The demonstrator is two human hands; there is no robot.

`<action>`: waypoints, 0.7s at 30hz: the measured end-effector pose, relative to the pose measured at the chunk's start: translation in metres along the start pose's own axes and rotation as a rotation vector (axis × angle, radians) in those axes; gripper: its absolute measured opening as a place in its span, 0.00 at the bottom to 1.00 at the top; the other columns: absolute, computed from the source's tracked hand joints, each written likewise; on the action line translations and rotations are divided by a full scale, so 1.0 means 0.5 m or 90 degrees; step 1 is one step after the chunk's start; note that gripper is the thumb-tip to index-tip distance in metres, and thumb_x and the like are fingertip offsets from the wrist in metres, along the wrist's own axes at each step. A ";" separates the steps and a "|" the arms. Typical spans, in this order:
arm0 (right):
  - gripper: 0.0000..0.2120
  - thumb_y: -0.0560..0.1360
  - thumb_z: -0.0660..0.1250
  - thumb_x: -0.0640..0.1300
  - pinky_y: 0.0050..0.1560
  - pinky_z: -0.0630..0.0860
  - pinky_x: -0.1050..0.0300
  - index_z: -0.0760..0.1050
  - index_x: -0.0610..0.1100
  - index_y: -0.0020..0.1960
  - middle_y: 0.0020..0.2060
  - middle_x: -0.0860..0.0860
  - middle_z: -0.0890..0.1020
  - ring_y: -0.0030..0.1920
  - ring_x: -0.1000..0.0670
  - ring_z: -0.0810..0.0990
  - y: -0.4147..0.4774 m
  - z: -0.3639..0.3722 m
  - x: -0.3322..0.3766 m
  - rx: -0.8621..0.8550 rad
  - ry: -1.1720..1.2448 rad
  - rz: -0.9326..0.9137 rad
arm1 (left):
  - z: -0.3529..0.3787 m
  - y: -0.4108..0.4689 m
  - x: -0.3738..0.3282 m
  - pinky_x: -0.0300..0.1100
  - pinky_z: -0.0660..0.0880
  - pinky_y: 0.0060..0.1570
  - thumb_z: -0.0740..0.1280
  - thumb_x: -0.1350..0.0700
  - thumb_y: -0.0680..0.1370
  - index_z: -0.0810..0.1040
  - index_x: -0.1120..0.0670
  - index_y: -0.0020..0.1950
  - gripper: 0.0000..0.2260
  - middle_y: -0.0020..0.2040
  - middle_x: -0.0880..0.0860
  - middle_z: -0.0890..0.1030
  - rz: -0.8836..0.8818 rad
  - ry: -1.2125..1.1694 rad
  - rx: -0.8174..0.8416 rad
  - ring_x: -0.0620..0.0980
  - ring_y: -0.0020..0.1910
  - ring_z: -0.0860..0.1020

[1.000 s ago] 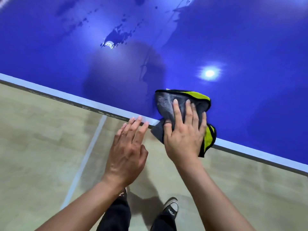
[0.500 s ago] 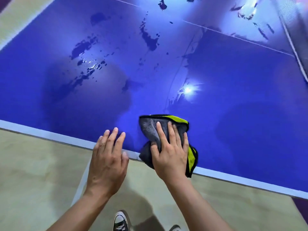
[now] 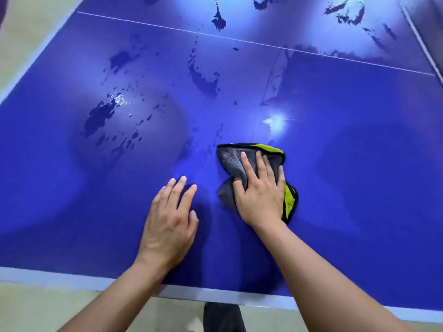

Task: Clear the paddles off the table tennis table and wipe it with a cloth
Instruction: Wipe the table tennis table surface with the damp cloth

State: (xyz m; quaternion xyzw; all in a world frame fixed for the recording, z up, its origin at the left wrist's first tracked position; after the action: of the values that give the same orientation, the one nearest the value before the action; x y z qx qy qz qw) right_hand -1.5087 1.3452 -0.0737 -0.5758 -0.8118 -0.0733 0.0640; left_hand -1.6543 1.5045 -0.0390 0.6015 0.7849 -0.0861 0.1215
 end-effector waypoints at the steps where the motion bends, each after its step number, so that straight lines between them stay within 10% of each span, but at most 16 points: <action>1: 0.31 0.79 0.52 0.61 0.81 0.44 0.41 0.55 0.60 0.82 0.83 0.52 0.55 0.82 0.53 0.52 0.040 0.002 -0.004 0.000 0.001 0.005 | 0.000 0.032 0.001 0.58 0.66 0.73 0.53 0.53 0.78 0.74 0.60 0.72 0.25 0.74 0.61 0.71 0.008 0.002 -0.004 0.62 0.75 0.68; 12: 0.32 0.79 0.49 0.64 0.80 0.39 0.41 0.55 0.59 0.82 0.83 0.50 0.55 0.82 0.51 0.50 0.604 0.025 -0.067 0.003 0.014 0.084 | 0.019 0.505 0.116 0.57 0.60 0.76 0.53 0.49 0.79 0.67 0.58 0.77 0.28 0.78 0.60 0.65 -0.001 0.022 -0.036 0.61 0.78 0.63; 21: 0.32 0.78 0.48 0.65 0.80 0.43 0.41 0.58 0.60 0.81 0.82 0.49 0.58 0.81 0.50 0.54 0.941 0.026 -0.114 0.003 0.013 0.048 | 0.035 0.542 0.135 0.55 0.55 0.78 0.55 0.50 0.81 0.65 0.53 0.78 0.25 0.80 0.54 0.62 -0.001 -0.001 -0.037 0.54 0.80 0.59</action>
State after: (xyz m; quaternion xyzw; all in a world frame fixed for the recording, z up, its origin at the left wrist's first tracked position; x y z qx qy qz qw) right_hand -1.0460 1.4486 -0.0759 -0.6048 -0.7891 -0.0746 0.0767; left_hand -1.4078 1.6328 -0.0725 0.5970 0.7875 -0.0638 0.1393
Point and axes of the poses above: each hand's wrist, its own y-axis towards the middle knuckle, its own z-axis out of the palm, x = y × z, the point moved 2 cm from there along y, towards the middle knuckle
